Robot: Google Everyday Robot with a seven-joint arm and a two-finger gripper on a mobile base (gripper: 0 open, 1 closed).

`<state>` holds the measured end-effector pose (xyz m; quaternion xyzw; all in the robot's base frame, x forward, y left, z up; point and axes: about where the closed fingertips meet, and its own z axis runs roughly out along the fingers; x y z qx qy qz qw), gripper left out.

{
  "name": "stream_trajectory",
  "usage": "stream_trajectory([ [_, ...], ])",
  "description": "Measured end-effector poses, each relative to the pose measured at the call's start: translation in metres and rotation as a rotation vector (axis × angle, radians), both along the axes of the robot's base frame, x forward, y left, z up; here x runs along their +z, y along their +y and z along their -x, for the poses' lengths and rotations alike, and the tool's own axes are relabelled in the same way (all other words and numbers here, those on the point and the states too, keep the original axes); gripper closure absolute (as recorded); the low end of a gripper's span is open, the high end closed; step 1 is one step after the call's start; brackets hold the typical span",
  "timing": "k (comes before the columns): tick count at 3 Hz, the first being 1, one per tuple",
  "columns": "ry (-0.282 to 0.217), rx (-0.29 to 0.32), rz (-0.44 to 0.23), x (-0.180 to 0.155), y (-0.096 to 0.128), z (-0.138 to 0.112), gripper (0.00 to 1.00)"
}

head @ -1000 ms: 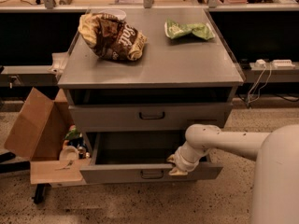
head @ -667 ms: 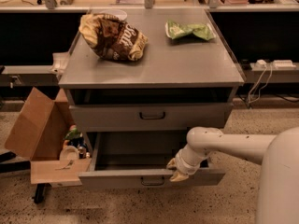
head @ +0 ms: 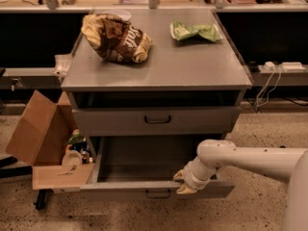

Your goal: Open middle drawer

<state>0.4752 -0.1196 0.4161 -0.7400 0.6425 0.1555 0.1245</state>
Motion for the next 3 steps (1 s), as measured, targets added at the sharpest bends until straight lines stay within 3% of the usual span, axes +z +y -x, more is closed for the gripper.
stream_trajectory([
  [1, 0.0, 0.0, 0.0, 0.0, 0.0, 0.0, 1.0],
  [3, 0.001, -0.015, -0.034, 0.004, 0.001, 0.03, 1.0],
])
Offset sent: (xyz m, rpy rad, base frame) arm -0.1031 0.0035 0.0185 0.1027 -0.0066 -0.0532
